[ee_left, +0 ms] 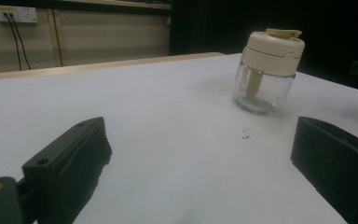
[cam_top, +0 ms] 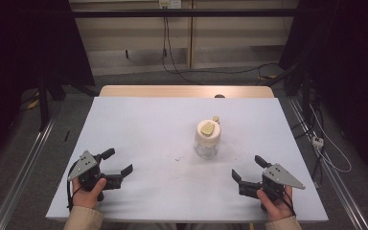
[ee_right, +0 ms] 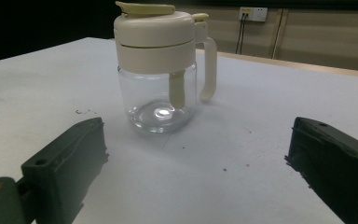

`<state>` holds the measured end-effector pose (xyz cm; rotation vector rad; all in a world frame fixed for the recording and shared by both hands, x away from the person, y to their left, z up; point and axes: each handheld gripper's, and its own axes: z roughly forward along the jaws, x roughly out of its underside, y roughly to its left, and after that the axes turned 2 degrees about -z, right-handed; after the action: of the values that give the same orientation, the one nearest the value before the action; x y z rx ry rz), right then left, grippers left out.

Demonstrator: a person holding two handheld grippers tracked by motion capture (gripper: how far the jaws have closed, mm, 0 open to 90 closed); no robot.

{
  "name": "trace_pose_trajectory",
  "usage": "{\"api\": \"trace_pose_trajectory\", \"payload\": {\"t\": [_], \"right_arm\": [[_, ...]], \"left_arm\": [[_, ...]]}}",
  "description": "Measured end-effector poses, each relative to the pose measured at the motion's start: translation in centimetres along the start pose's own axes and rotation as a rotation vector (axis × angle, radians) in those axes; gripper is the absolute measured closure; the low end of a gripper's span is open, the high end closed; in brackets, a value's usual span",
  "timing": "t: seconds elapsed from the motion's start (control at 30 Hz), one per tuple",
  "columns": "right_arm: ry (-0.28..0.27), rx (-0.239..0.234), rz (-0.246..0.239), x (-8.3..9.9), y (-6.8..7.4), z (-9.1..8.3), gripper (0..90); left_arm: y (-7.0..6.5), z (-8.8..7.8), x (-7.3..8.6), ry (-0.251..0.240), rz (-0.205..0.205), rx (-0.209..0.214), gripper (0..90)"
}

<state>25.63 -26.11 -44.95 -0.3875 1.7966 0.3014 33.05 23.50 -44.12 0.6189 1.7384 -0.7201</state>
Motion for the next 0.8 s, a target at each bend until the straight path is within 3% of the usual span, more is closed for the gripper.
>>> {"api": "trace_pose_trajectory", "payload": {"t": [0.2,0.8], "right_arm": [[0.008,0.011,-0.004,0.0,-0.1,0.3,4.4],[0.008,-0.048,-0.025,-0.7,0.6,2.9,4.5]], "left_arm": [[-0.1,0.1,0.0,0.001,-0.001,0.006,3.6],[0.1,-0.5,0.1,0.001,0.001,-0.009,3.7]]}}
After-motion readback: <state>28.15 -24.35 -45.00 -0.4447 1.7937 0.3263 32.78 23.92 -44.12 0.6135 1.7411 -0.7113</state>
